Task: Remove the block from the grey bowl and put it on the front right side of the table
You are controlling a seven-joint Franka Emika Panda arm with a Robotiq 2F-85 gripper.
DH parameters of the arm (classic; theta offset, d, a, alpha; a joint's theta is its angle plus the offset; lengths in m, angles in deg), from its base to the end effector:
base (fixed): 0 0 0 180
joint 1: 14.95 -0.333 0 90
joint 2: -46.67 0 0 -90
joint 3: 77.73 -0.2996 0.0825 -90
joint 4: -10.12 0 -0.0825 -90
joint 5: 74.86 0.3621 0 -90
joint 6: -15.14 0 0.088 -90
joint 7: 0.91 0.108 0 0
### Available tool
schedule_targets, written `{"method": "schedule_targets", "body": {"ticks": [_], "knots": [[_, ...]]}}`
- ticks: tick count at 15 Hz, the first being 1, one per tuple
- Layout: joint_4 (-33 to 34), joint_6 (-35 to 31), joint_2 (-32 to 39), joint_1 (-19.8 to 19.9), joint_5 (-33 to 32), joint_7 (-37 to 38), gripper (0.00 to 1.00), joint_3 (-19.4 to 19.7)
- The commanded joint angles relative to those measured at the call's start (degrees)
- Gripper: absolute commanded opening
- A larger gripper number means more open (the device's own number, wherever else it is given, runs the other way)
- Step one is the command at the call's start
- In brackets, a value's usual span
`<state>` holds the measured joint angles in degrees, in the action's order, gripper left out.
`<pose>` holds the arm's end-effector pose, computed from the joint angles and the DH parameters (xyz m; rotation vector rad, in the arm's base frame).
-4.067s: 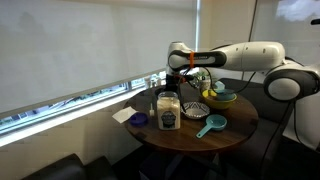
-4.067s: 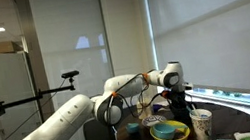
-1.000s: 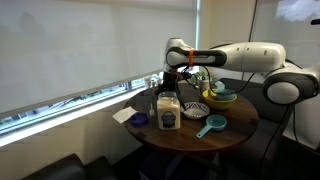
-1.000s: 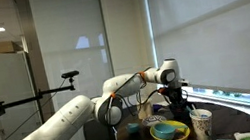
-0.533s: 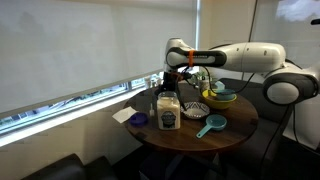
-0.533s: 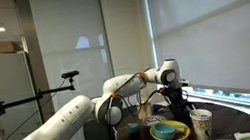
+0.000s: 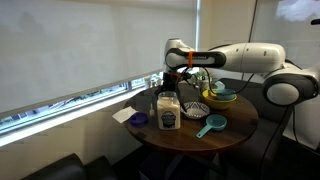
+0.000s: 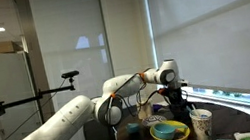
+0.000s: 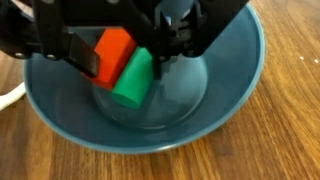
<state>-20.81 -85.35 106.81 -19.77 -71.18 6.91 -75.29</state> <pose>0.7669 0.0564 0.3944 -3.0859 0.1189 -0.2496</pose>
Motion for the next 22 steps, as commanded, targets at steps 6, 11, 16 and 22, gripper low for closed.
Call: {"method": "schedule_targets", "body": {"ticks": [6, 11, 16, 22], "knots": [[2.8, -1.1, 0.9, -0.4, -0.4, 2.6, 0.62, 0.7], [3.2, -3.9, 1.3, 0.2, 0.2, 7.4, 0.57, 0.6], [3.0, -4.4, 1.5, 0.0, 0.1, 12.1, 0.57, 0.4], [3.4, -5.7, 2.3, -0.8, -0.2, 13.9, 0.5, 0.4]]}}
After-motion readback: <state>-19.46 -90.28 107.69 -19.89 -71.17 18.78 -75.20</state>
